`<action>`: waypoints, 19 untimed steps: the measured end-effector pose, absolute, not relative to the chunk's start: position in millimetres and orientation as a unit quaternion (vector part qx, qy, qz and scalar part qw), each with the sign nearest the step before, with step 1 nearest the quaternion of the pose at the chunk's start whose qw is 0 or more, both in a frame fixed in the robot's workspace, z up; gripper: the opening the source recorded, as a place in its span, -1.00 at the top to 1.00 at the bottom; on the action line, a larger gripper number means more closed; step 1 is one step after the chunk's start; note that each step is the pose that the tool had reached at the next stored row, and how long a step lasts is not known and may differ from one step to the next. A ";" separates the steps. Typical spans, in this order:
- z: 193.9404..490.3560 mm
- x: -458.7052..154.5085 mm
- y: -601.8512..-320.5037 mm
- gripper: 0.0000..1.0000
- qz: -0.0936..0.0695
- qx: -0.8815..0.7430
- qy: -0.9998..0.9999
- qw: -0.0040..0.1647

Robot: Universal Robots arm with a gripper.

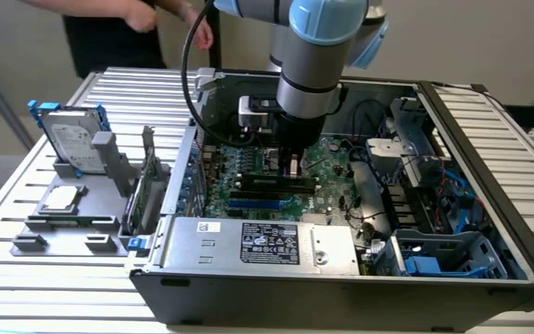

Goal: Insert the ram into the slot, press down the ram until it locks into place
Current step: 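Insert the ram into the slot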

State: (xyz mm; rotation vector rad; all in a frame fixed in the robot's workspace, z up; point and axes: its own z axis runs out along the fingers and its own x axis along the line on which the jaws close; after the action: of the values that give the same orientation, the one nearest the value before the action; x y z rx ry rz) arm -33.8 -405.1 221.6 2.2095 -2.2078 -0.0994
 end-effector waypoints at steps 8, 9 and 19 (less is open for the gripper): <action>221.1 -33.2 -405.1 0.73 -0.032 0.707 -0.706 0.008; 220.9 -33.2 -405.1 0.73 -0.032 0.707 -0.706 0.008; 219.5 -33.1 -405.1 0.69 -0.032 0.707 -0.706 0.008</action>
State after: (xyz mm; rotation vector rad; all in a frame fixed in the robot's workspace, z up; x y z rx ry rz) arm -33.1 -405.1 219.5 2.2099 -2.2077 -0.0994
